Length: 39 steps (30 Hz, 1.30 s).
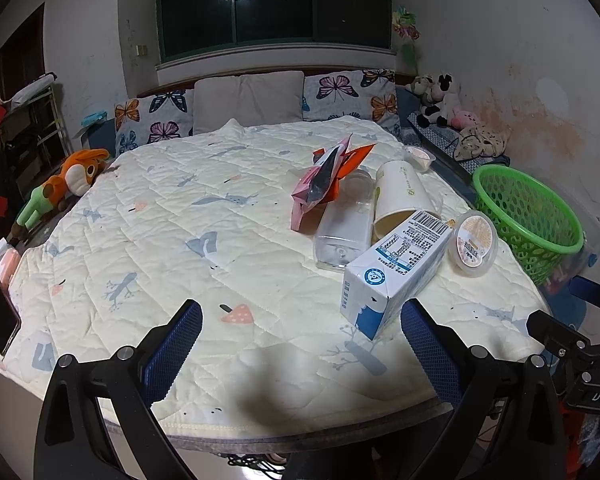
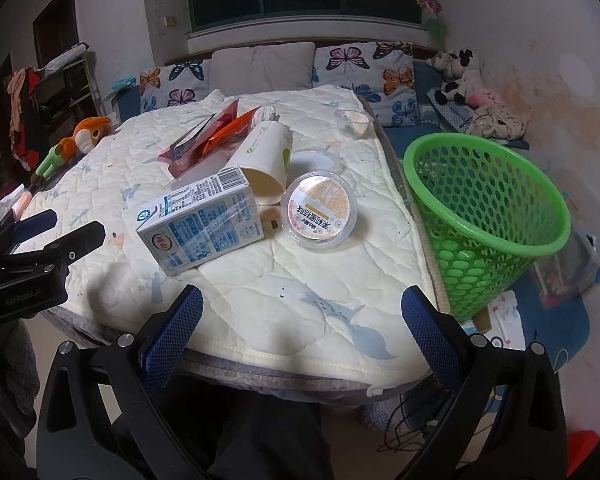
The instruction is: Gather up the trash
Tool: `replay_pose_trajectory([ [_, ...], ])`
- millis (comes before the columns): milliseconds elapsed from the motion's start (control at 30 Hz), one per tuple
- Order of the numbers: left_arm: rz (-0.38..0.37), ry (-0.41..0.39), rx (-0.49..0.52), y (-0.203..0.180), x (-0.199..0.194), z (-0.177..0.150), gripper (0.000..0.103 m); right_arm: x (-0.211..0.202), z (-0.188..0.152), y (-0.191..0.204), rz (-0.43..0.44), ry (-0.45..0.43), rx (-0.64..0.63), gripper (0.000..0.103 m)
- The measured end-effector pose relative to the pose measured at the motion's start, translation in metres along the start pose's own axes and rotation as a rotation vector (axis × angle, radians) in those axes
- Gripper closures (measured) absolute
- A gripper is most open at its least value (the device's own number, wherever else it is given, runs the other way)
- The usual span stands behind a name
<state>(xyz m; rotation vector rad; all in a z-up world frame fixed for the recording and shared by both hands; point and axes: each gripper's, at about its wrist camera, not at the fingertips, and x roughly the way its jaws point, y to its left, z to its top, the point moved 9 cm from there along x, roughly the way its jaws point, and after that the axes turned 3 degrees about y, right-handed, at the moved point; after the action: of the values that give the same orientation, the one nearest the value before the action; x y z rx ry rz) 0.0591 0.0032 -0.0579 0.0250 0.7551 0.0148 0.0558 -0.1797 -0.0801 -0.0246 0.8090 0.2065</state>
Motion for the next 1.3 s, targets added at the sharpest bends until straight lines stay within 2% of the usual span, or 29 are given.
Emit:
replay_pose_trajectory([
  [1300, -0.004, -0.009, 0.001, -0.0043, 0.003, 0.0057, 0.007, 0.0041, 0.0039, -0.0014, 0.002, 0.003, 0.0, 0.005],
])
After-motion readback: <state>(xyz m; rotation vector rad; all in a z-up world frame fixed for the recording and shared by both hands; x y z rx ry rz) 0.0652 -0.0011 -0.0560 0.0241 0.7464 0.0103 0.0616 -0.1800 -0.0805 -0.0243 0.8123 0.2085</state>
